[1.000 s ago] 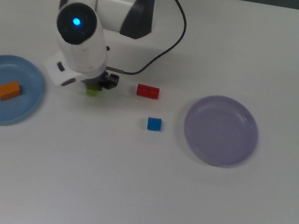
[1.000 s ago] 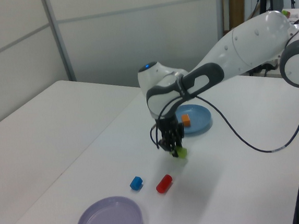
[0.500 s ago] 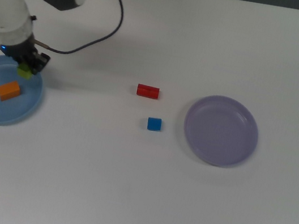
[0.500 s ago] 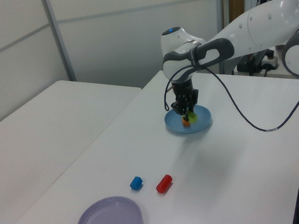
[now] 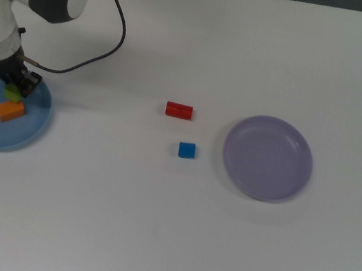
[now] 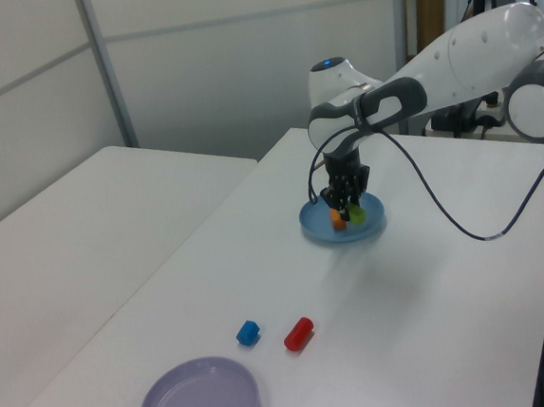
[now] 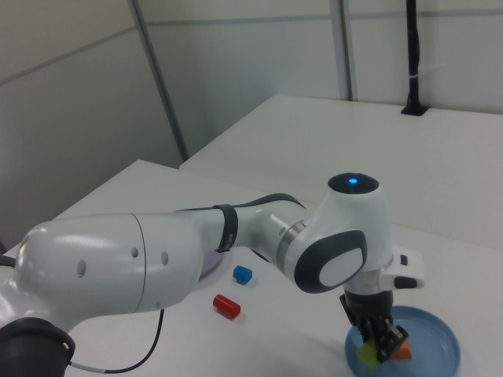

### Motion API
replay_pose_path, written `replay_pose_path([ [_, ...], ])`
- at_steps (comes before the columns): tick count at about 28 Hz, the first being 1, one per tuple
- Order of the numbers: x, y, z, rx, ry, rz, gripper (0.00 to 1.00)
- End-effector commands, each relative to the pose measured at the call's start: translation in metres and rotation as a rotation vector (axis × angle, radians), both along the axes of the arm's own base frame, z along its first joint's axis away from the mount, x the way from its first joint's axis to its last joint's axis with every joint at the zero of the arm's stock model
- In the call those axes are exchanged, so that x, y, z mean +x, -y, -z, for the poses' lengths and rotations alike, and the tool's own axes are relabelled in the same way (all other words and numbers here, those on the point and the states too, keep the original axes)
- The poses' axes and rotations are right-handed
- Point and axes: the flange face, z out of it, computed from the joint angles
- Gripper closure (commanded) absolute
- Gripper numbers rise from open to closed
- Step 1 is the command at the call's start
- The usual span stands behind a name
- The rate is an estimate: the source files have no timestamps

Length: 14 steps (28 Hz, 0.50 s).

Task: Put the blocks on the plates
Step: 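Carry the green block onto the light-blue plate beside the orange block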

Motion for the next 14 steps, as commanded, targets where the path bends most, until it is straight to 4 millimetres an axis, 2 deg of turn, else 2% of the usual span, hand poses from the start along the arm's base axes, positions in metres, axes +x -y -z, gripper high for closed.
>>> replay_pose_path([
  [1, 0.003, -0.002, -0.003, -0.005, 0.022, 0.007, 0.00],
  [6, 0.003, -0.004, -0.014, 0.005, 0.042, 0.016, 0.00],
  [14, 0.012, -0.033, -0.033, 0.037, 0.075, 0.006, 0.00],
])
